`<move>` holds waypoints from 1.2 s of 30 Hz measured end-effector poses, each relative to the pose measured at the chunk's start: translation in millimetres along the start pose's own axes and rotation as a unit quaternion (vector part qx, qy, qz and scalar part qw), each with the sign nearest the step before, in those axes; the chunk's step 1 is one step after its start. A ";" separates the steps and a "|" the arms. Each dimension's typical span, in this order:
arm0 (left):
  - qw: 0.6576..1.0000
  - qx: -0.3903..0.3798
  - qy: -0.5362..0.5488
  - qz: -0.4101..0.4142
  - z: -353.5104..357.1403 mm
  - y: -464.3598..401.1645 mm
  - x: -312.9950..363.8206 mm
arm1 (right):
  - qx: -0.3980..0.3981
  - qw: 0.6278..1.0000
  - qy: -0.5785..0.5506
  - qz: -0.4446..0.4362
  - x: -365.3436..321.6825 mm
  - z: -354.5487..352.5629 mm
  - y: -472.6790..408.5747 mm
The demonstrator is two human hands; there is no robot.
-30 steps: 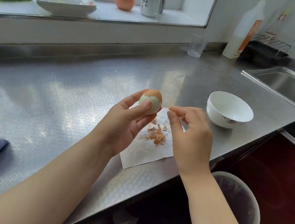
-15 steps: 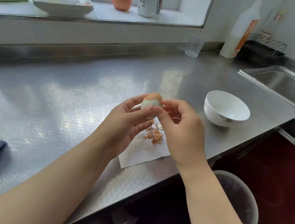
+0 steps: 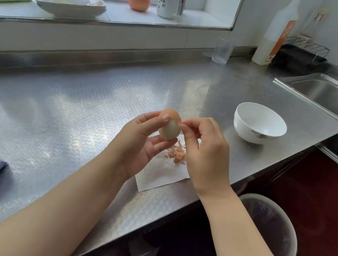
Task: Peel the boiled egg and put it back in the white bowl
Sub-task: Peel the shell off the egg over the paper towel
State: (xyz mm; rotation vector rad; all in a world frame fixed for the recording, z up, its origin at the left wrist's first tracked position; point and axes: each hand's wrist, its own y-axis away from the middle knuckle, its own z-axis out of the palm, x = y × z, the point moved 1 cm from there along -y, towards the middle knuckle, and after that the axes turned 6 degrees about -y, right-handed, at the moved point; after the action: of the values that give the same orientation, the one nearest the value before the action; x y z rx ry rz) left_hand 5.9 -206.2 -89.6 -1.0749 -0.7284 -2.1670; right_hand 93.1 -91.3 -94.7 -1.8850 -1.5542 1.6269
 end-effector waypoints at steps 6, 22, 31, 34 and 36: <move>1.000 0.016 0.009 0.007 -1.9 -1.2 1.1 | -0.116 0.984 0.026 0.132 17.1 -5.7 -0.4; 0.929 0.067 -0.295 0.211 6.8 5.9 -10.1 | -0.078 0.829 -0.335 0.442 -2.9 -7.1 -13.7; 0.910 0.069 -0.338 0.229 9.4 7.5 -10.3 | -0.097 0.739 -0.425 0.514 2.5 -9.8 -13.4; 0.924 0.060 -0.309 0.216 8.3 7.2 -10.0 | -0.104 0.725 -0.449 0.511 3.2 -8.0 -13.2; 0.930 0.065 -0.294 0.210 7.2 6.7 -9.3 | -0.114 0.728 -0.454 0.501 2.0 -6.4 -12.7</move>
State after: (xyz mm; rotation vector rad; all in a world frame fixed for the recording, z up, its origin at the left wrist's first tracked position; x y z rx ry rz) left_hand 18.8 -203.2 -92.3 -1.6597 -0.7924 -1.4163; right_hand 90.8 -81.5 -84.5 -2.4097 -0.8514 3.3587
